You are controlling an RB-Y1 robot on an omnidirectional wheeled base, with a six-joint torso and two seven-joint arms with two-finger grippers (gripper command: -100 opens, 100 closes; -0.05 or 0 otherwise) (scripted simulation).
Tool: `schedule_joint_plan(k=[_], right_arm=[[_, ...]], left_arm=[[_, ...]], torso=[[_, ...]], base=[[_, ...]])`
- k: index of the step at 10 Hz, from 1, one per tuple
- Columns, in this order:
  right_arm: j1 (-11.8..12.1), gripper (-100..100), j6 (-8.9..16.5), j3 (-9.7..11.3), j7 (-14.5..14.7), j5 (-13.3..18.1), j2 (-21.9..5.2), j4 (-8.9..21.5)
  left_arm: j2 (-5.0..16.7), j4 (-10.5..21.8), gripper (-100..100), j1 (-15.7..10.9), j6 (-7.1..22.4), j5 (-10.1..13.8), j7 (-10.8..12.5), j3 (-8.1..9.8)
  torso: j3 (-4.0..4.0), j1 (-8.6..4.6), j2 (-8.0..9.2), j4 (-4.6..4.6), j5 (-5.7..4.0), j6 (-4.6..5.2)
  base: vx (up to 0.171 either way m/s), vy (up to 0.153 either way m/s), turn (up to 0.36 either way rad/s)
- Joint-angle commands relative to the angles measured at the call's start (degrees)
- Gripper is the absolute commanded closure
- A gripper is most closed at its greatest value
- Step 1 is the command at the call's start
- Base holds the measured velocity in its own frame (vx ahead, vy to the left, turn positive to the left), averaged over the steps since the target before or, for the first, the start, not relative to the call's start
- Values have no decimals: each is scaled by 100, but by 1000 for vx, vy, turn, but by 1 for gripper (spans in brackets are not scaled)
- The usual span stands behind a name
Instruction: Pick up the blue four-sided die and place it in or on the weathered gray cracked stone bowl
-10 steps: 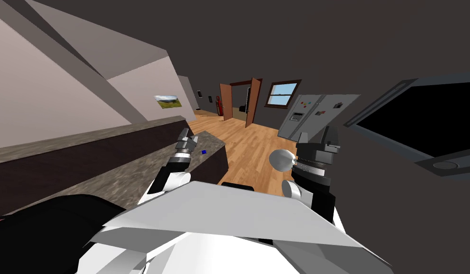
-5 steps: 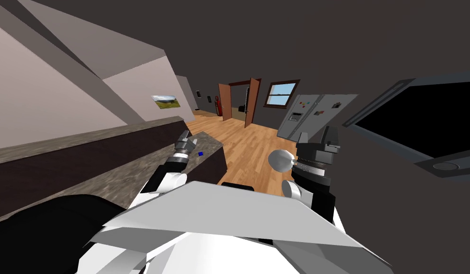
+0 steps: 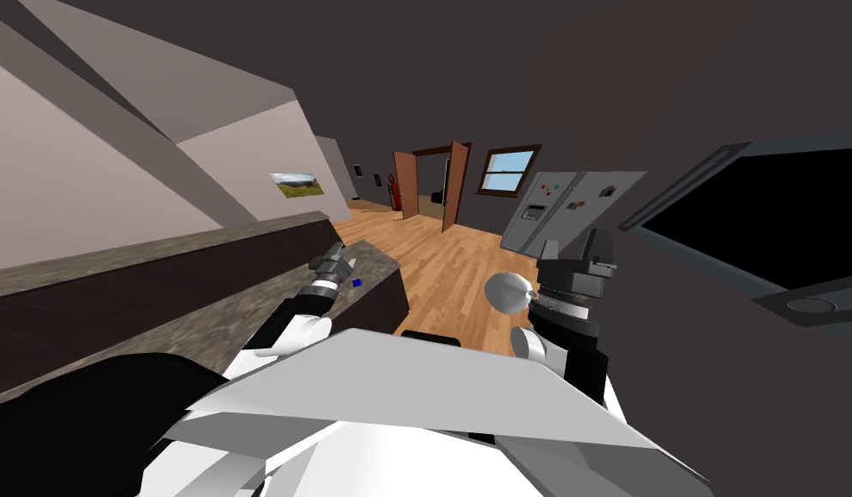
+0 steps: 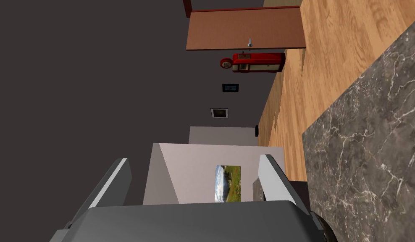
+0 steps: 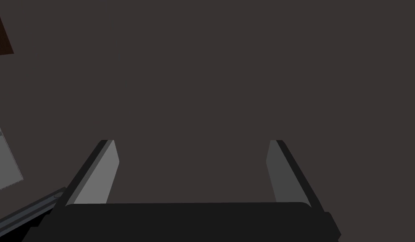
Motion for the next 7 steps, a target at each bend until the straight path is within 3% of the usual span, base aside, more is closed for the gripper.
schedule_joint_plan(k=[1, 4, 6, 7], right_arm=[[0, 0, 0, 0, 0, 0, 0, 0], [0, 0, 0, 0, 0, 0, 0, 0], [0, 0, 0, 0, 0, 0, 0, 0], [0, 0, 0, 0, 0, 0, 0, 0]], left_arm=[[31, -12, -100, 20, 286, 63, 3, 63], [148, -36, -100, 178, 776, 314, 23, 274], [148, -36, -100, 178, 969, 314, 23, 274], [213, -32, -100, 263, 1194, 444, 45, 383]], torso=[[0, 0, 0, 0, 0, 0], [-1, 8, -1, -1, 2, 0], [-2, 6, -2, -1, 1, 0], [3, 10, 7, 1, 2, 0]], base=[[59, -33, -4], [64, -32, -13], [47, -26, 0], [51, -27, -16]])
